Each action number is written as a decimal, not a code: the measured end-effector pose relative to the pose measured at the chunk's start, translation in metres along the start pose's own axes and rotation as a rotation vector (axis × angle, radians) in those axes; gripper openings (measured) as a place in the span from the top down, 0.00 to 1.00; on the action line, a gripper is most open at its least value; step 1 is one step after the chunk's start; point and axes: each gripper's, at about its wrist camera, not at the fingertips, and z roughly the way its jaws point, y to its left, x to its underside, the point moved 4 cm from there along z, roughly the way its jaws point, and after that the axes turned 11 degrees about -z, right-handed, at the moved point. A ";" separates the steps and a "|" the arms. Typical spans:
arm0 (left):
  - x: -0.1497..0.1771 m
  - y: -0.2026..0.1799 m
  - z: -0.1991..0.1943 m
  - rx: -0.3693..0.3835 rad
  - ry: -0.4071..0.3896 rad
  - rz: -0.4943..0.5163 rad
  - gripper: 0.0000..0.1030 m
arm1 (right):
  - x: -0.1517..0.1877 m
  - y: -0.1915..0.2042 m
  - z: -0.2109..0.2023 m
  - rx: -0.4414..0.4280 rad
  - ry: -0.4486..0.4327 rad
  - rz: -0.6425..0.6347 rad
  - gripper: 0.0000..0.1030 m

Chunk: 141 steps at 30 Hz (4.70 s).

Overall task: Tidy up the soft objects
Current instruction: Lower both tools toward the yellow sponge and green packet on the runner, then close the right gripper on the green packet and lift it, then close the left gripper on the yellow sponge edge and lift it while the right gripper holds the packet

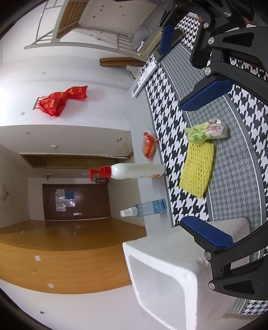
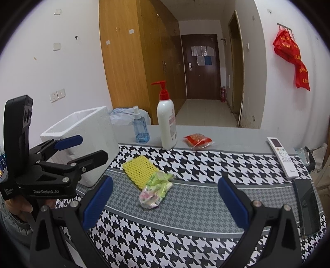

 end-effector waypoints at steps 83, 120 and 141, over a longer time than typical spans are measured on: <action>0.051 0.047 0.035 -0.087 0.111 -0.015 0.04 | 0.036 0.027 0.108 -0.109 0.306 -0.086 0.22; 0.046 0.026 0.042 -0.071 0.138 0.014 0.04 | 0.036 0.005 0.083 -0.144 0.232 -0.009 0.63; 0.043 0.014 0.092 -0.100 0.230 0.003 0.04 | 0.037 -0.013 0.074 -0.151 0.164 0.040 0.63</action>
